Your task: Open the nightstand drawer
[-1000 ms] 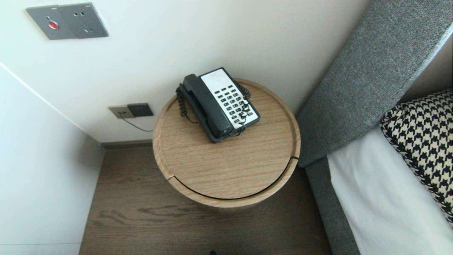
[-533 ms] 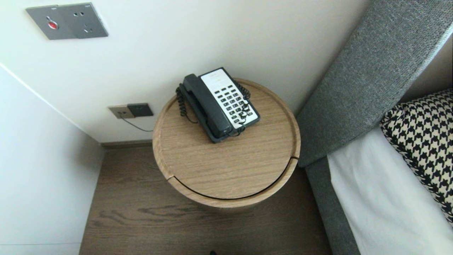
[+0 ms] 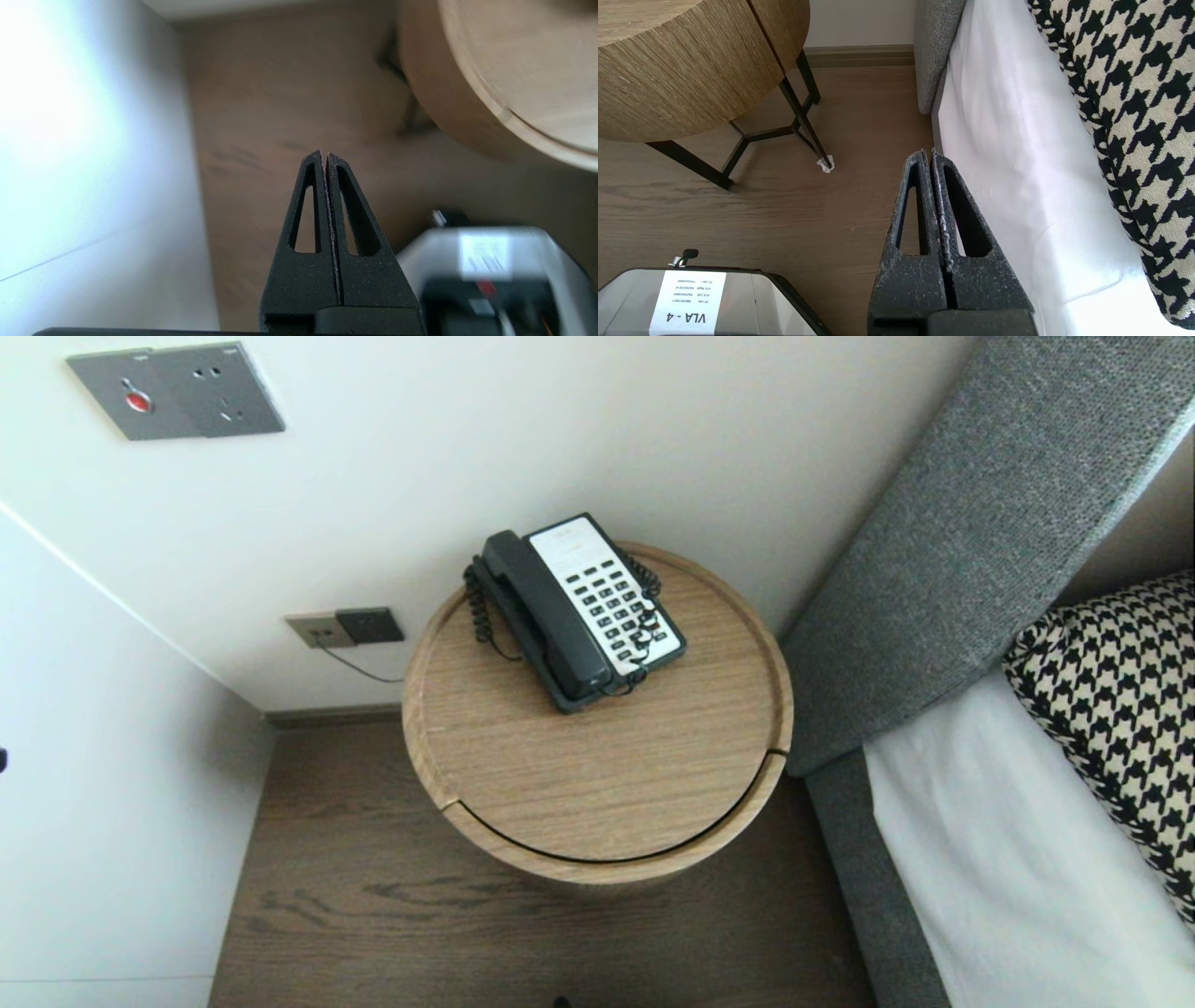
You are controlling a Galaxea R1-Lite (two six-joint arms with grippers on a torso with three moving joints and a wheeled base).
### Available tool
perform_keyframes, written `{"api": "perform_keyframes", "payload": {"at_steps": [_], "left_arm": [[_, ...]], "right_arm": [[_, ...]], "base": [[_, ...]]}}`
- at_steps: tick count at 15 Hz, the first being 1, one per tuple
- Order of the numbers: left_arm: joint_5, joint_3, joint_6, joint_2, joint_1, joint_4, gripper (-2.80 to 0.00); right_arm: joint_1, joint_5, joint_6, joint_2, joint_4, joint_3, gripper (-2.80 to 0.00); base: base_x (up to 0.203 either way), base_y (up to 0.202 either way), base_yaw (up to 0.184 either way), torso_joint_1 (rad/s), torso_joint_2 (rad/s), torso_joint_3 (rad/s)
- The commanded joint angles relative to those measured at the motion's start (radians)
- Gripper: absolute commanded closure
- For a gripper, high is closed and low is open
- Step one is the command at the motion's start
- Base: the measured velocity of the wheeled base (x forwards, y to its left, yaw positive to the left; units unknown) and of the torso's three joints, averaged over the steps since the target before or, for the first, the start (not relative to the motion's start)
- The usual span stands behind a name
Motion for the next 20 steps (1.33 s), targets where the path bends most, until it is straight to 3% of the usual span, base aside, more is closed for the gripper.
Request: {"api": "perform_keyframes", "payload": {"at_steps": [1,6,9,11,17,20], "left_arm": [[-0.023,-0.070,-0.049,0.159,-0.064,0.063,0.00],[-0.043,-0.233,-0.316,0.397,-0.315,0.169,0.00],[-0.073,-0.297,-0.452,0.514,-0.408,0.188,0.00],[-0.081,-0.346,-0.484,0.578,-0.444,0.195,0.00],[-0.084,-0.568,-0.497,0.794,-0.538,0.225,0.00],[-0.060,-0.589,-0.499,0.858,-0.588,0.220,0.00]], "right_arm": [[0.001,0.000,-0.001,-0.005,0.000,0.000,0.00],[0.001,0.000,-0.001,-0.005,0.000,0.000,0.00],[0.001,0.000,-0.001,-0.005,0.000,0.000,0.00],[0.003,0.000,-0.001,-0.005,0.000,0.000,0.00],[0.001,0.000,-0.001,-0.005,0.000,0.000,0.00],[0.001,0.000,-0.001,-0.005,0.000,0.000,0.00]], "base": [[0.000,0.000,0.000,0.000,0.00,0.000],[0.000,0.000,0.000,0.000,0.00,0.000],[0.000,0.000,0.000,0.000,0.00,0.000],[0.000,0.000,0.000,0.000,0.00,0.000],[0.000,0.000,0.000,0.000,0.00,0.000],[0.000,0.000,0.000,0.000,0.00,0.000]]}}
